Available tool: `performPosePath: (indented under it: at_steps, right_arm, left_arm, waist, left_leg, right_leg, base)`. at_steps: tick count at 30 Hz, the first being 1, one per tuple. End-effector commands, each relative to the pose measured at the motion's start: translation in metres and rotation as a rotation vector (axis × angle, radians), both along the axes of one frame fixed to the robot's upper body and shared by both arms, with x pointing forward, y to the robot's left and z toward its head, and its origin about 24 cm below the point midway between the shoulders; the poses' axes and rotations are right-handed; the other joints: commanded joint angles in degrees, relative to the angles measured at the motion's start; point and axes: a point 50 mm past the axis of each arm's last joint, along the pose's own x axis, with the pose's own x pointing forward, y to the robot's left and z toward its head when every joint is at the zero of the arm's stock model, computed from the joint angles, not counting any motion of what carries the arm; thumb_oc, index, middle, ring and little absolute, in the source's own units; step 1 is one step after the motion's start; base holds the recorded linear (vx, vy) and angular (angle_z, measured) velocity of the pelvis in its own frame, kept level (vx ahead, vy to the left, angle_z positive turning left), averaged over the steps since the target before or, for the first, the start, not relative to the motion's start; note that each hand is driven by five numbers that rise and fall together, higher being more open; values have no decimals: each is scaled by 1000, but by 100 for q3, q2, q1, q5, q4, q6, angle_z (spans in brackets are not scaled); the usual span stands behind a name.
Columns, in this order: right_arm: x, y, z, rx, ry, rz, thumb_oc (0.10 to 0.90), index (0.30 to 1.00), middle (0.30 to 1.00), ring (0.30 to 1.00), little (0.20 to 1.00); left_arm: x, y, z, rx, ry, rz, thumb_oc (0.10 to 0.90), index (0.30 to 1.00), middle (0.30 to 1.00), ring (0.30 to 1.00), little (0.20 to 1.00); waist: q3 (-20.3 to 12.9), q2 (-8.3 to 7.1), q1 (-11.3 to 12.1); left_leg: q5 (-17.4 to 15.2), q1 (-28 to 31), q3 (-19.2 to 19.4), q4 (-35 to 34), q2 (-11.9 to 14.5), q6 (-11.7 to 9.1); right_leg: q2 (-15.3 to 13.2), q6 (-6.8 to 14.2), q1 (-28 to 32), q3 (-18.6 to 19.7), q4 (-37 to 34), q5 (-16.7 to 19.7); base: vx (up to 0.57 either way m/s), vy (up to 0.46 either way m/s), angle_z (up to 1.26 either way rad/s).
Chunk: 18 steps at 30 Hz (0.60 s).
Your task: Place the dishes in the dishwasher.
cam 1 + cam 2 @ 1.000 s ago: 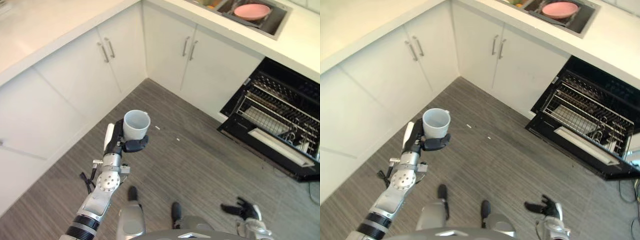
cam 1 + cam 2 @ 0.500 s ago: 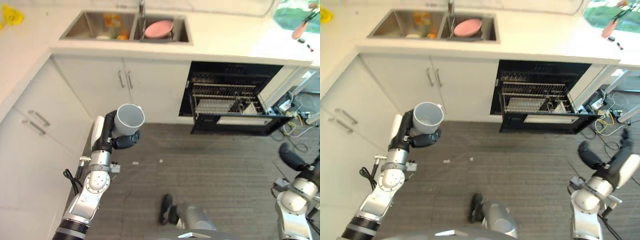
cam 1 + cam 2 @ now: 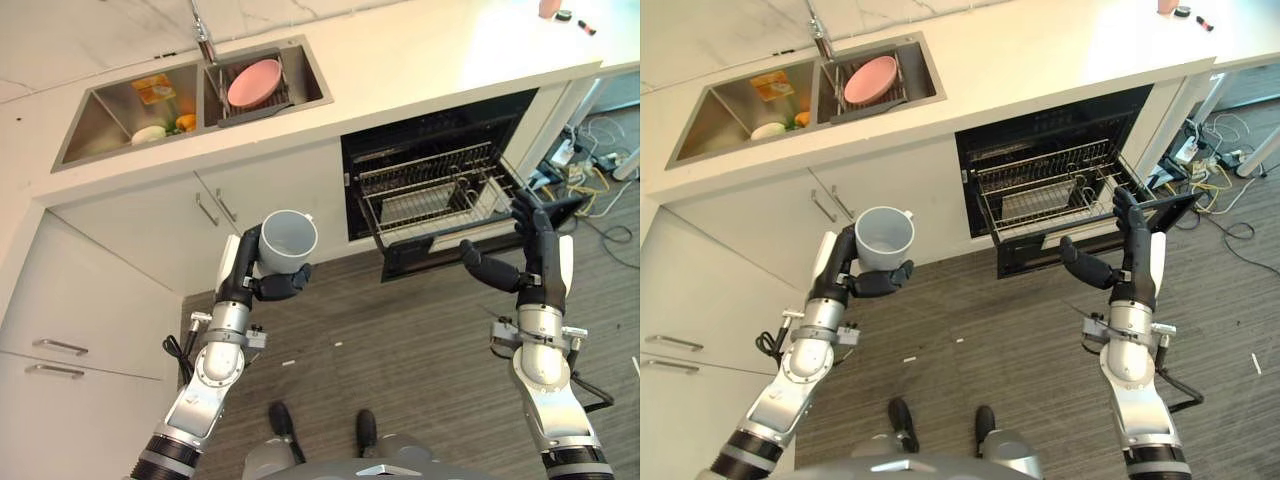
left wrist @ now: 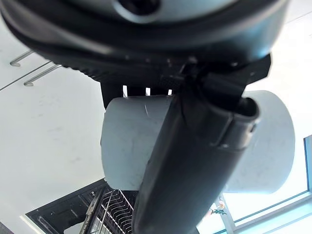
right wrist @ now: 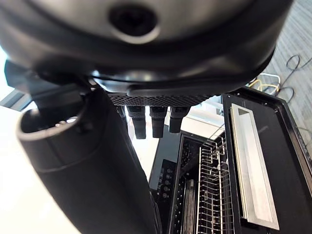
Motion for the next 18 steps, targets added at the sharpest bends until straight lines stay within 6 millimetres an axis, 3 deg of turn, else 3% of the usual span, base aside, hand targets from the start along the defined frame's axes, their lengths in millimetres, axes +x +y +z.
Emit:
performPosePath:
  at_steps: [1,2,4,8,10,12,13,15,16,17,18]
  right_arm:
    - [7,6,71,-63,-326,123,800,900,900,900,900]
    - [5,7,73,-48,-344,131,800,900,900,900,900]
    - [3,6,75,-43,-357,117,800,900,900,900,900]
    - [-1,11,82,-45,-402,116,800,900,900,900,900]
    - [-1,17,84,-25,-417,135,800,900,900,900,900]
    - [-1,20,84,-19,-421,145,800,900,900,900,900]
    - [-2,24,84,7,-426,167,800,900,900,900,900]
    - [0,27,83,22,-425,180,800,900,900,900,900]
    - [1,33,81,51,-416,207,800,900,900,900,900]
    - [1,33,81,51,-416,207,800,900,900,900,900]
    - [1,35,82,60,-422,218,800,900,900,900,900]
  left_arm:
    - [5,0,56,-76,-298,-8,400,300,300,300,300]
    - [5,-1,58,-63,-308,-13,400,300,300,300,300]
    - [5,-2,59,-55,-313,-17,400,300,300,300,300]
    - [7,-4,69,-27,-358,-45,400,300,300,300,300]
    - [9,-6,72,2,-363,-67,400,300,300,300,300]
    - [10,-6,73,14,-363,-73,400,300,300,300,300]
    - [11,-8,72,33,-355,-83,400,300,300,300,300]
    - [12,-9,72,42,-357,-86,400,300,300,300,300]
    - [16,-9,80,64,-385,-99,400,300,300,300,300]
    - [16,-9,80,64,-385,-99,400,300,300,300,300]
    - [17,-11,86,69,-410,-110,400,300,300,300,300]
  waist:
    - [-261,-118,321]
    - [-319,-112,373]
    - [-359,-137,367]
    - [-478,-329,368]
    - [-390,-401,282]
    - [-368,-417,258]
    - [-233,-354,111]
    - [-142,-282,64]
    - [-140,-279,9]
    - [-131,-276,3]
    - [-186,-311,56]
  left_leg:
    - [508,-181,-48,117,99,-15]
    - [657,-69,0,111,158,-45]
    - [659,-17,66,111,149,-46]
    - [398,221,112,111,-52,217]
    - [194,395,193,111,-99,426]
    - [100,473,239,111,-106,470]
    - [-6,694,216,111,-14,516]
    - [-60,787,243,111,75,516]
    - [-156,947,309,111,69,451]
    - [-156,956,301,111,73,451]
    - [-193,962,382,111,77,394]
  right_leg:
    - [-207,1041,494,-91,79,-637]
    - [-167,1029,561,2,79,-700]
    - [-184,1036,582,-2,79,-697]
    - [-407,1200,491,172,598,-740]
    - [-435,1437,-154,246,1986,-528]
    - [-429,1557,-504,302,2565,-432]
    - [-301,1753,-955,327,3387,-1]
    - [-255,1773,-1288,257,3734,52]
    - [-646,1685,-1479,22,3128,134]
    - [-643,1686,-1458,13,3111,140]
    - [-945,1611,-1367,-174,2578,84]
  base:
    - [378,120,-81]
    - [342,148,-81]
    - [206,120,-50]
    - [229,209,-48]
    - [181,288,-30]
    - [104,162,-35]
    - [99,132,-24]
    - [148,118,1]
    - [174,55,3]
    - [203,-55,0]
    - [80,-111,6]
